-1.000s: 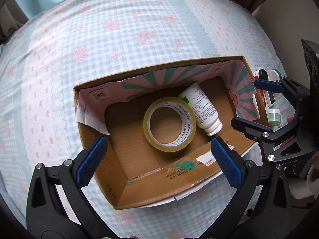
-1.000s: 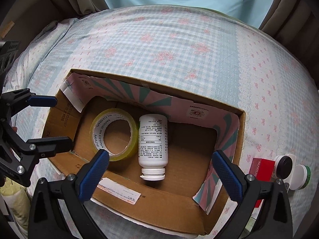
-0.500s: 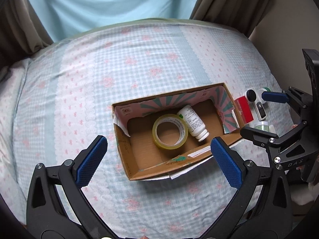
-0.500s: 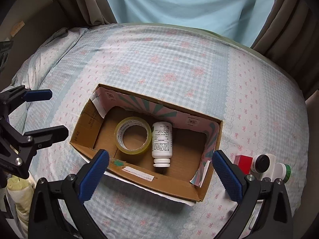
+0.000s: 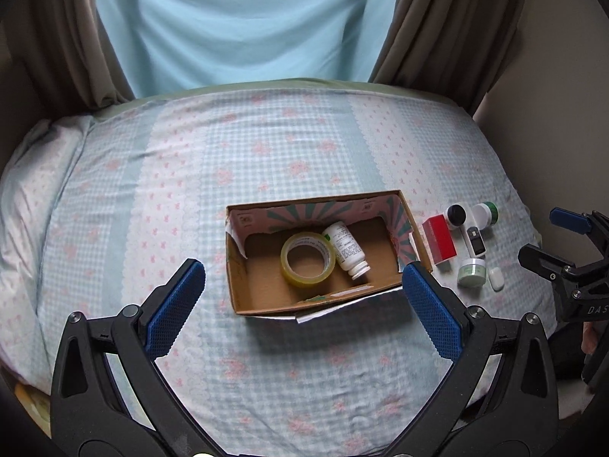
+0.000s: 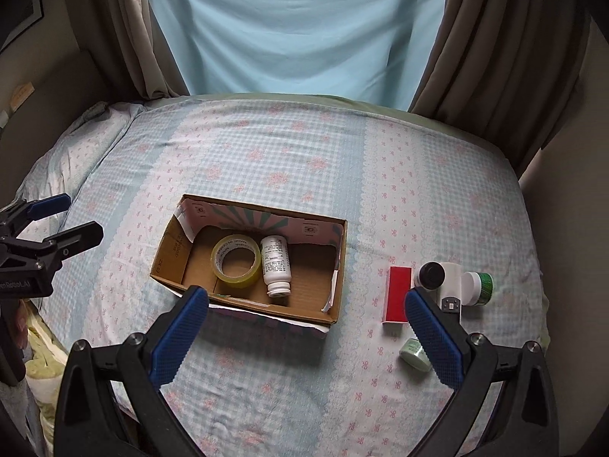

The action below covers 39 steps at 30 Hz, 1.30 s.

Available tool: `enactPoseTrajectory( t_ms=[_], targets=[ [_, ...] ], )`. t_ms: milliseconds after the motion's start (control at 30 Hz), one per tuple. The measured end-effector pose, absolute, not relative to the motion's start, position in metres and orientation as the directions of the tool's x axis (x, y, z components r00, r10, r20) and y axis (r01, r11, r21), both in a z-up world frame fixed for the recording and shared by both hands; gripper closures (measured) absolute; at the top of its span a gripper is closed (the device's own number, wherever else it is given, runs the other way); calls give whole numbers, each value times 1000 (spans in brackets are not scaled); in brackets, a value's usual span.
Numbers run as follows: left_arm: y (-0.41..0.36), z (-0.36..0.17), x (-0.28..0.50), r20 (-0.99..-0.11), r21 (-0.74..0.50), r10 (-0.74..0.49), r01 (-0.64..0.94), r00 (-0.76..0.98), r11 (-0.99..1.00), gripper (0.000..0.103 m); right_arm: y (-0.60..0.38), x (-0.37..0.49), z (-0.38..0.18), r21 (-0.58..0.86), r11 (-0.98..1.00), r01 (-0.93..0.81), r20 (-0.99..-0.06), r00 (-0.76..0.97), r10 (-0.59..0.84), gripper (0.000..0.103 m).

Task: Organize rigid objects
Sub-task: 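Lift both tools out of the box and move back to the items, then grasp the red box with the left tool while the right tool grasps the green-labelled jar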

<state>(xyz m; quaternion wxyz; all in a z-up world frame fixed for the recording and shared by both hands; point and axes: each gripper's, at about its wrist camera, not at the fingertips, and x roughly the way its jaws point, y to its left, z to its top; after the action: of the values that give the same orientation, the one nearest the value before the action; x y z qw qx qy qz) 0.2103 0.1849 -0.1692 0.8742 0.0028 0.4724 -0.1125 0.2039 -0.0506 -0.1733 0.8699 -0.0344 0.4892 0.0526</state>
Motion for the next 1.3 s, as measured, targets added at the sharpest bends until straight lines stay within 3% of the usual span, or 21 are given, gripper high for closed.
enactPoseTrajectory(
  t_ms=[433, 733, 1300],
  targets=[
    [62, -157, 188, -831, -98, -219, 253, 511, 963, 0, -192, 146, -156, -14, 993, 118, -847, 526, -75, 0],
    [-45, -169, 197, -862, -59, -170, 239, 477, 969, 0, -275, 150, -164, 20, 990, 140, -853, 519, -56, 0],
    [-176, -331, 290, -966, -49, -70, 90, 247, 995, 0, -382, 269, -300, 21, 987, 159, -941, 336, -34, 0]
  ],
)
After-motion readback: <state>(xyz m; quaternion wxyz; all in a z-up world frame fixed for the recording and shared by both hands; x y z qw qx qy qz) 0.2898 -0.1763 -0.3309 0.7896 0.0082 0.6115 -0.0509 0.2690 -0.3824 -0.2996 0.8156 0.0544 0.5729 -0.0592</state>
